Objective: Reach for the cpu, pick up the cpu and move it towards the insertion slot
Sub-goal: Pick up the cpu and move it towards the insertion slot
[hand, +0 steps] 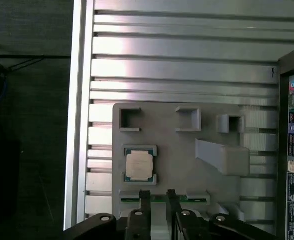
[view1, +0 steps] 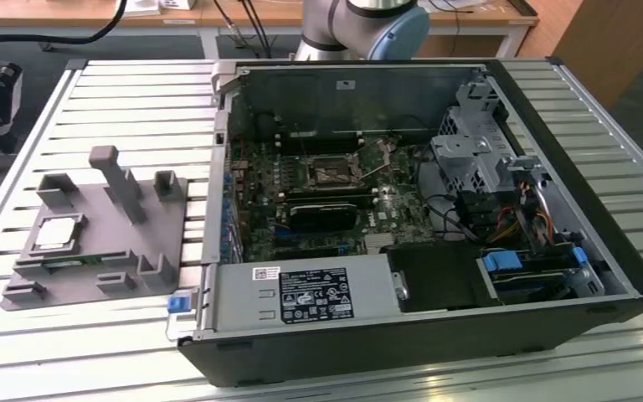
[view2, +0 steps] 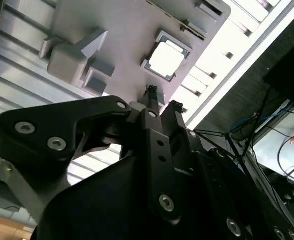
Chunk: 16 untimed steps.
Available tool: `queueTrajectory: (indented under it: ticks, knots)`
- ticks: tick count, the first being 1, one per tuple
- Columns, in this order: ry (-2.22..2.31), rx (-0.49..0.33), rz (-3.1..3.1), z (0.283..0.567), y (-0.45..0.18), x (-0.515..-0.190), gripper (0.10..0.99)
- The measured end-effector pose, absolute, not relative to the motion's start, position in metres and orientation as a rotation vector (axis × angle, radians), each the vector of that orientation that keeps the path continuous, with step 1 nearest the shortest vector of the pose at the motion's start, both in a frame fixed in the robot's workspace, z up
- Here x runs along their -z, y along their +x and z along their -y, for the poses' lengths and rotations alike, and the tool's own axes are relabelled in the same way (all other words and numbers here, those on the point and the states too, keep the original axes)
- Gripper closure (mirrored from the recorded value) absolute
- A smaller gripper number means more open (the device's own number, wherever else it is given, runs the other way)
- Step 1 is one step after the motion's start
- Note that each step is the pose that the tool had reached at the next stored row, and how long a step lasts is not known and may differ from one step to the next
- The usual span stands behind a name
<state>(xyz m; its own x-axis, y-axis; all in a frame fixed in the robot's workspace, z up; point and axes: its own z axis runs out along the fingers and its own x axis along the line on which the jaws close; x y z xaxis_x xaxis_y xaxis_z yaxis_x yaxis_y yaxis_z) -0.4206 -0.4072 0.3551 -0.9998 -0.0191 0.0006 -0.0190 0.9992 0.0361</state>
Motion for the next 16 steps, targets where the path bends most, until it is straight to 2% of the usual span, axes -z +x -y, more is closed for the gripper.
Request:
queueTrajectory:
  ticks: [1, 4, 5, 6, 7, 10, 11, 13, 15, 16]
  knots:
    - [0.030, 0.057, 3.140, 0.408, -0.421, -0.353, 0.851]
    - [0.030, 0.057, 3.140, 0.409, -0.421, -0.348, 0.675]
    - [0.030, 0.057, 3.140, 0.409, -0.421, -0.346, 0.675]
    - [0.030, 0.057, 3.140, 0.409, -0.421, -0.344, 0.616]
    - [0.030, 0.057, 3.140, 0.409, -0.421, -0.342, 0.616]
    - [0.030, 0.057, 3.140, 0.410, -0.421, -0.337, 0.443]
    - [0.030, 0.057, 3.140, 0.410, -0.421, -0.335, 0.443]
    - [0.030, 0.057, 3.140, 0.411, -0.421, -0.331, 0.325]
    - [0.030, 0.057, 3.140, 0.412, -0.421, -0.328, 0.325]
    - [0.030, 0.057, 3.140, 0.412, -0.421, -0.326, 0.263]
